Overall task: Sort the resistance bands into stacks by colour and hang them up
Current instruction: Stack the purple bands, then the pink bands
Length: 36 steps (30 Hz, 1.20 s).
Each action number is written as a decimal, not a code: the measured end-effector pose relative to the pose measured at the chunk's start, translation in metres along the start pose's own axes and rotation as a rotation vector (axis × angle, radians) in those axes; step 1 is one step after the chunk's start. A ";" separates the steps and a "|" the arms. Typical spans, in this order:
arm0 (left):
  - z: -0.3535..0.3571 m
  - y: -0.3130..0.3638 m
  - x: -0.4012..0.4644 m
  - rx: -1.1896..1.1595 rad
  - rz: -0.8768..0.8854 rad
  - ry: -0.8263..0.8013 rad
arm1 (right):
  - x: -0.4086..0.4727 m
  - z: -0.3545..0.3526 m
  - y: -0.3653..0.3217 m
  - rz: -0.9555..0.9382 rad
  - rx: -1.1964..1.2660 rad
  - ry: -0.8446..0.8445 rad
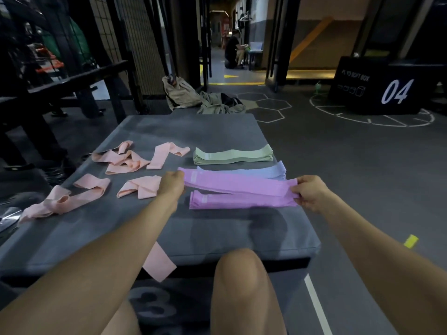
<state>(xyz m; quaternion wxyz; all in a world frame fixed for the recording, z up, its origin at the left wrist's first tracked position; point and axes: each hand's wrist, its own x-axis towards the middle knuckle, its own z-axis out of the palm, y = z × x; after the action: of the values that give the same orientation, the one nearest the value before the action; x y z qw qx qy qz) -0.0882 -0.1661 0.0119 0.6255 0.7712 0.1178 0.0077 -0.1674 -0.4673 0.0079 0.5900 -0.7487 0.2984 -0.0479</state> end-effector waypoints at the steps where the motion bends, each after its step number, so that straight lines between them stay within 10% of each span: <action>1: 0.003 -0.002 0.002 0.072 0.019 -0.011 | 0.003 -0.005 0.001 -0.030 -0.050 0.057; 36: 0.022 -0.051 0.033 0.380 0.003 0.052 | 0.033 0.030 0.021 -0.372 -0.687 0.306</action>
<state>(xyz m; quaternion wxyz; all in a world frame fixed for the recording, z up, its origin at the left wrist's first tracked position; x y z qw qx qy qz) -0.0616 -0.1717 -0.0469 0.4652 0.8753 0.1322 0.0060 -0.1361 -0.4604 -0.0296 0.2361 -0.9273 0.2410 -0.1622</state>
